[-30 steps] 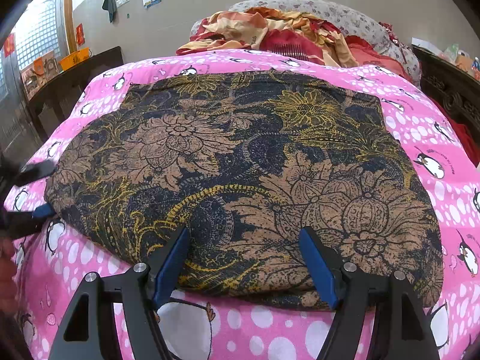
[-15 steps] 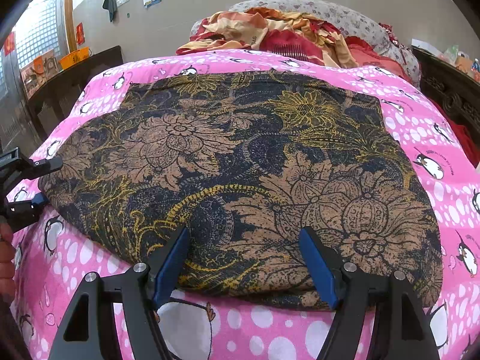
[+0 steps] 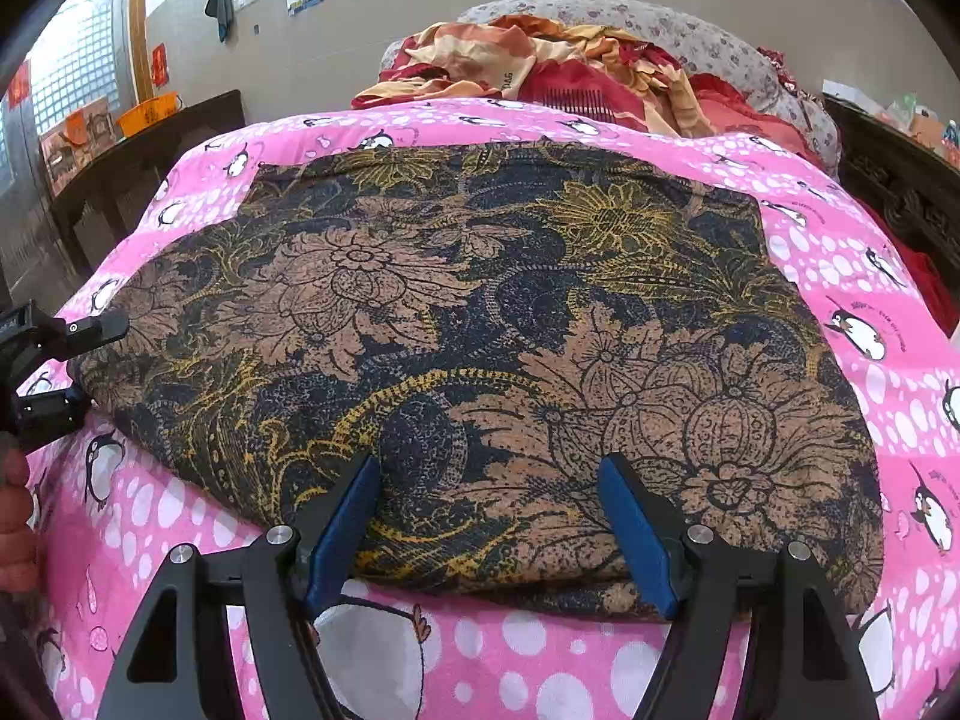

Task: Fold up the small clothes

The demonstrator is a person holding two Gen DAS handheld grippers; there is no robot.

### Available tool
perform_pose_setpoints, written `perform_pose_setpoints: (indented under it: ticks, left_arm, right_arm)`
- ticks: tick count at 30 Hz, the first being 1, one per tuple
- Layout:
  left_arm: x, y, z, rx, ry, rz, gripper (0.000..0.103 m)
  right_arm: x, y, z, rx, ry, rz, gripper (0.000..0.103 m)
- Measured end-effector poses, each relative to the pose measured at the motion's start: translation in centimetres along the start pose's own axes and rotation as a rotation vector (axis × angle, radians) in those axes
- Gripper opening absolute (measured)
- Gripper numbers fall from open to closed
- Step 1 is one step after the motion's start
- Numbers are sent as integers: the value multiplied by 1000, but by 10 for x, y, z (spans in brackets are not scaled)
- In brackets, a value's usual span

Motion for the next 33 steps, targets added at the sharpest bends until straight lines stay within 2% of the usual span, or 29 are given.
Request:
perform_pose_setpoints:
  ticks: [1, 4, 5, 7, 8, 11, 13, 14, 15, 18, 21, 24, 28, 30, 31, 33]
  left_arm:
    - [0, -1, 1, 4, -7, 17, 28]
    - [4, 0, 3, 7, 10, 41, 18]
    - [2, 1, 2, 3, -7, 60, 17]
    - [-10, 6, 0, -28, -94, 108, 15]
    - [-23, 9, 0, -61, -183, 151, 15]
    - [-66, 17, -5, -172, -463, 239, 15]
    - [-90, 18, -9, -214, -581, 238, 15]
    - [-98, 18, -10, -227, -615, 229, 15]
    - [-105, 18, -11, -235, -638, 222, 15]
    - [-118, 15, -10, -236, -663, 179, 15]
    - [-124, 8, -8, -221, -662, 148, 15]
    - [-133, 4, -9, -213, -687, 122, 15]
    - [-139, 3, -8, -196, -692, 98, 15]
    - [-140, 1, -8, -189, -694, 92, 15]
    - [-140, 1, -7, -187, -695, 90, 15]
    - [-139, 0, -6, -180, -691, 83, 15]
  right_arm:
    - [0, 0, 0, 3, 1, -1, 73]
    - [-1, 0, 3, 52, 2, -16, 73]
    - [3, 1, 8, 90, 42, -26, 71]
    - [9, 11, 27, 80, 84, -30, 70]
    - [15, 21, 45, 48, 95, -6, 70]
    - [39, 31, 104, 21, 100, 93, 70]
    - [54, 20, 133, 69, 68, 200, 71]
    - [68, 5, 149, 134, 35, 321, 71]
    - [77, -5, 160, 169, 13, 393, 71]
    - [98, -40, 195, 258, -15, 494, 71]
    - [128, -67, 219, 358, 33, 570, 71]
    - [154, -87, 228, 409, 127, 553, 71]
    - [174, -120, 219, 516, 300, 403, 71]
    - [177, -128, 220, 529, 357, 342, 69]
    - [177, -132, 221, 535, 381, 303, 67]
    - [179, -137, 219, 575, 402, 271, 49]
Point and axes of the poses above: each gripper's, at about its wrist camera, not at the fingertips, and y roughly against the way its jaws point, x to its left, z to its top, the point moved 8 cm from there along -y, roughly the way its jaws point, and after that the axes turned 1 degree about x, right-handed, at the moved point
